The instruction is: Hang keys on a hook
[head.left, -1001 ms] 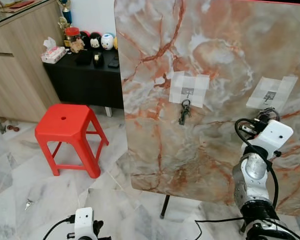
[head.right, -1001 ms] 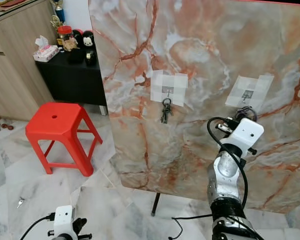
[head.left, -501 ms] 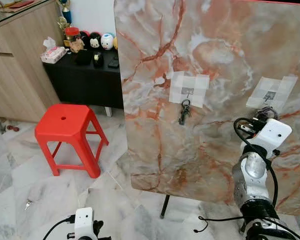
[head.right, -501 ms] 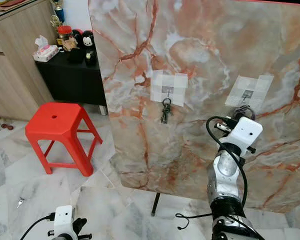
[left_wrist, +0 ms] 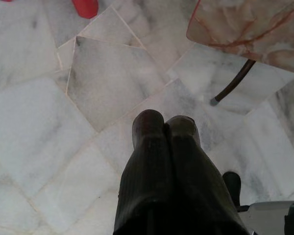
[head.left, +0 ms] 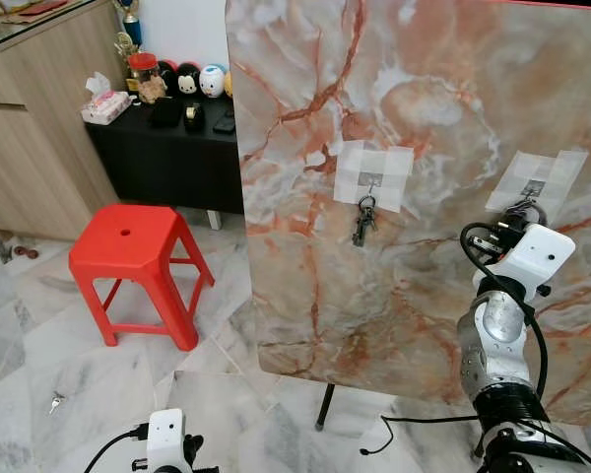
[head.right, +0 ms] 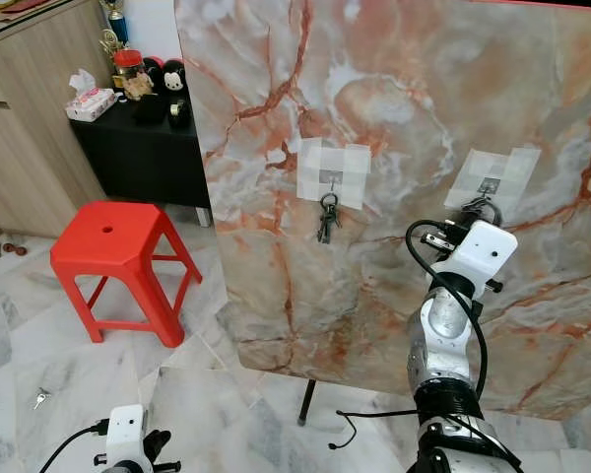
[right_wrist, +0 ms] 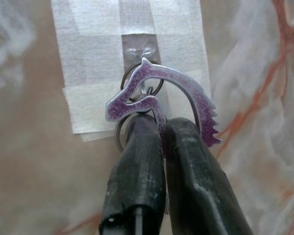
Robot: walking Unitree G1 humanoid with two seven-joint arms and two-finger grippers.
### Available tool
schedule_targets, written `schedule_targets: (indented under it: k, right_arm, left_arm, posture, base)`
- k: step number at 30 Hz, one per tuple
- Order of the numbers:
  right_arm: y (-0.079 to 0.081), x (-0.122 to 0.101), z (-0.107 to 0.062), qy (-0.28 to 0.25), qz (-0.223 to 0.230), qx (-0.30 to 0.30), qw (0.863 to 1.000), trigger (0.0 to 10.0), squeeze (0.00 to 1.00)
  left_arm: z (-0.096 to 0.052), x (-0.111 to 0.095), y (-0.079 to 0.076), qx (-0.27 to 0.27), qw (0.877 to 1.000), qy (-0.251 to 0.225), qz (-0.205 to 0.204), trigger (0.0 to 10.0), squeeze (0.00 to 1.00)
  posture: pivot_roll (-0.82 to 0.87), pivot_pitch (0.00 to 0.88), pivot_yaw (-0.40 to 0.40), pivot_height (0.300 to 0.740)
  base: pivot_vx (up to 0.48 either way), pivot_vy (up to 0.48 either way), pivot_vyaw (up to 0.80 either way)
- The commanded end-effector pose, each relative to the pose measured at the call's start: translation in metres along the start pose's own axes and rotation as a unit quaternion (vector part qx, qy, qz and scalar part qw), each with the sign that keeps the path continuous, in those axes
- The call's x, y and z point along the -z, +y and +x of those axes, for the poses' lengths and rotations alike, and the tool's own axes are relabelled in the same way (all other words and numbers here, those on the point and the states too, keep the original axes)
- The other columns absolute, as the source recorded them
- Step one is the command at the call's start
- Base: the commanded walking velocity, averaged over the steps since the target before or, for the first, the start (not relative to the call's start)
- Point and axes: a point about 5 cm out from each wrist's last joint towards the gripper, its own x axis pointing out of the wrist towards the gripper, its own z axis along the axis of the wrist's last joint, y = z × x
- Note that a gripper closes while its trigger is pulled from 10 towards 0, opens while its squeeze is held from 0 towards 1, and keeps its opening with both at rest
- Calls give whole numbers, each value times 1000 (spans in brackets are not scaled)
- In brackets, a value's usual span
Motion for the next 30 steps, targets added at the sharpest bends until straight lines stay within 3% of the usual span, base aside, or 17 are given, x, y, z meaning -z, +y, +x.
schedule_targets:
  k: [1,30]
  right_arm:
    - [-1,-5,6,-5,4,4,1000,10000,0]
    - [6,-1,10,19,0,-32,999,10000,0]
  left_arm:
    - [-2,7,1,-1,1000,12,3,10000,0]
    - [-2,5,2,-3,1000,8,5,10000,0]
  posture:
    - [107,42,-34,740]
    - [110,46,-33,740]
  base:
    - [0,0,0]
    - [0,0,0]
